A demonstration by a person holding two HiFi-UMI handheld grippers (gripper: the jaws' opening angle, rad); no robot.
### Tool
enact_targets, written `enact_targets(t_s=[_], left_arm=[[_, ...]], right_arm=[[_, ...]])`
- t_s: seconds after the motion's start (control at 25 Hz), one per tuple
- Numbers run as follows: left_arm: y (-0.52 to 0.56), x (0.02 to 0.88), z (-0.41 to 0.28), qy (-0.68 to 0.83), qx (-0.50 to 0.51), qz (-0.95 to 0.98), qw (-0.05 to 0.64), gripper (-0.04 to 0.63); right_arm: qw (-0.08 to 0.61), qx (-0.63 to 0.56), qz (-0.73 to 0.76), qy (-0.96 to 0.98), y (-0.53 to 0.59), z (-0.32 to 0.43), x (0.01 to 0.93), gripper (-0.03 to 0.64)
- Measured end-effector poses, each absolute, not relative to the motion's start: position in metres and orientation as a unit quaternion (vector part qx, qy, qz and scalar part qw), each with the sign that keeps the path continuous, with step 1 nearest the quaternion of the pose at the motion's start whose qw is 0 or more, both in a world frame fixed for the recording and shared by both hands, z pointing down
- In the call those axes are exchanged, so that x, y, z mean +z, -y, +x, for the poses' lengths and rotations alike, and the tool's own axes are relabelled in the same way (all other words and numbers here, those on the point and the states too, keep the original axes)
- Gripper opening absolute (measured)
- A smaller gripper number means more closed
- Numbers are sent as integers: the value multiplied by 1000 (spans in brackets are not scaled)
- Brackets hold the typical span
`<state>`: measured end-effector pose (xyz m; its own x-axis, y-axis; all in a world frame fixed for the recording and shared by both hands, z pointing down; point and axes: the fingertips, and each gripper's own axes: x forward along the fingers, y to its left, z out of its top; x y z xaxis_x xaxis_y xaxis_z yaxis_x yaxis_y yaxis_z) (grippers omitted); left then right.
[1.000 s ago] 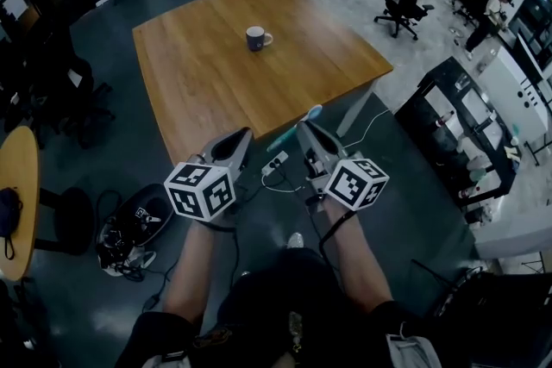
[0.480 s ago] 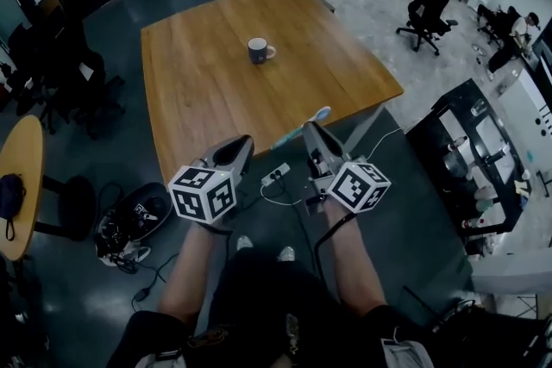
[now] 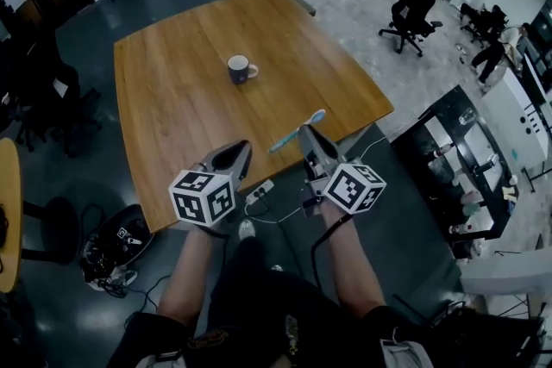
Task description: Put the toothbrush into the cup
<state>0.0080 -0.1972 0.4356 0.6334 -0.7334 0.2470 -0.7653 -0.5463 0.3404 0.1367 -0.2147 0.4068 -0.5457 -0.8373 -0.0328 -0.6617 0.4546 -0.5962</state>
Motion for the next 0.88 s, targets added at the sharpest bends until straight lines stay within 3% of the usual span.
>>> enact_targets(t_s=[0.88], left_arm=[[420, 475, -28, 462, 13, 843, 273, 6]], right_arm=[[89, -261, -418, -865, 497, 66, 426, 31]])
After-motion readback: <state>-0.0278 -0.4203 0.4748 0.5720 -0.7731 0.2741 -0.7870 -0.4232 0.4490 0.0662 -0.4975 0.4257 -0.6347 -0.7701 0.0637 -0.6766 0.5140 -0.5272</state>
